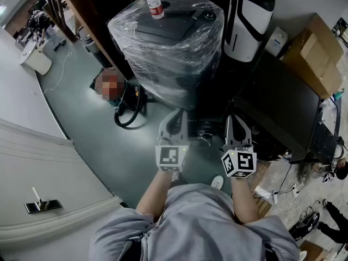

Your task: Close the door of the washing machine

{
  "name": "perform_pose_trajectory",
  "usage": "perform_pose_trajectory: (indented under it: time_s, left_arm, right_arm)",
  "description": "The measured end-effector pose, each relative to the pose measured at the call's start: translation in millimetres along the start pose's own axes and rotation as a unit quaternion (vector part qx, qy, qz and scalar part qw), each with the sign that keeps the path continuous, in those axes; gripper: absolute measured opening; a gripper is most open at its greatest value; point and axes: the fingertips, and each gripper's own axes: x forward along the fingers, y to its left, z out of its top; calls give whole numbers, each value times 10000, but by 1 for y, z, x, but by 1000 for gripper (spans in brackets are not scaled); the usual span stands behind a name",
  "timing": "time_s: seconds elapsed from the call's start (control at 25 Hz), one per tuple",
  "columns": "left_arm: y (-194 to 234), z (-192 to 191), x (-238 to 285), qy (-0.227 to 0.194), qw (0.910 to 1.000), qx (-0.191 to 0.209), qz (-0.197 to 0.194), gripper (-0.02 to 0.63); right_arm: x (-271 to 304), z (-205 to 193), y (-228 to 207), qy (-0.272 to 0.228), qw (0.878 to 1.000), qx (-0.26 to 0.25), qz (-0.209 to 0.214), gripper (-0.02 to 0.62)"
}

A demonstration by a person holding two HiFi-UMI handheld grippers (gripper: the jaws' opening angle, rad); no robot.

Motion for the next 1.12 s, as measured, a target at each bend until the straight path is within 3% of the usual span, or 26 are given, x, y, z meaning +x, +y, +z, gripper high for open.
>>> perform_pose_trajectory:
  time_s: [0.76, 1.12]
  left_arm:
    - [18, -5, -6, 25, 9998, -73, 173, -2]
    - [28, -11, -5, 11, 9998, -33, 208, -2]
  right_arm:
    - [14, -12, 18, 75, 9998, 34, 161, -2]
    - [32, -43, 29, 486, 9980, 13, 412, 0]
